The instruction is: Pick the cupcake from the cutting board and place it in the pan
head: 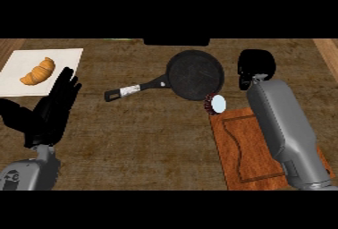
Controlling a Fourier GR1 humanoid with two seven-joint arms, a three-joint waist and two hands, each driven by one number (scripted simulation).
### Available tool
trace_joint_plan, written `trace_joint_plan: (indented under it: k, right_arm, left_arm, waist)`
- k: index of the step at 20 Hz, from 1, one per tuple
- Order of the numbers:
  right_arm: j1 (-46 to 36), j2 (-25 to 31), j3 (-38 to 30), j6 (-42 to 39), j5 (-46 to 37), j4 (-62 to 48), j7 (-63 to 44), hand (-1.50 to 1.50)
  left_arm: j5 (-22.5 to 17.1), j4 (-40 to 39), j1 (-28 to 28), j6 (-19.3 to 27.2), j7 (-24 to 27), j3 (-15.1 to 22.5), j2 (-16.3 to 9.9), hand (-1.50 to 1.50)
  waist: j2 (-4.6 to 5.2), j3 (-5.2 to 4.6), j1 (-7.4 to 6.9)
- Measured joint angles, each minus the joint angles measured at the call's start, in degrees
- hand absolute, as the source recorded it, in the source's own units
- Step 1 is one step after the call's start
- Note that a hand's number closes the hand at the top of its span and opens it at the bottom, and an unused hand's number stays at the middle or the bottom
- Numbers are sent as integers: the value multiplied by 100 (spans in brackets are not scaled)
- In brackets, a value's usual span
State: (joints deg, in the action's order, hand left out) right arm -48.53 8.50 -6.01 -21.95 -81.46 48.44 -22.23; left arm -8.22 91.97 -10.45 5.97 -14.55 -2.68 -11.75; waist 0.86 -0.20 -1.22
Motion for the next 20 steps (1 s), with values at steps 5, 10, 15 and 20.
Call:
trace_joint_plan:
  k: [5,10,15,20]
  right_arm:
    - [-713,-101,-301,367,-553,102,-2008,150]
    - [-1458,-282,-463,632,-1214,36,-3618,150]
    - [-2028,-417,-704,903,-1835,-124,-4387,150]
    - [-2351,-478,-1009,1112,-2464,-302,-4776,150]
  left_arm:
    - [15,8,-87,-74,3,115,21,0]
    - [33,30,-228,-173,9,297,80,0]
    - [47,6,-379,-219,-6,420,143,0]
    - [59,-26,-469,-236,-20,467,167,0]
  waist:
    - [54,-48,-323]
    - [150,-54,-664]
    - [230,-47,-844]
    - [251,-35,-868]
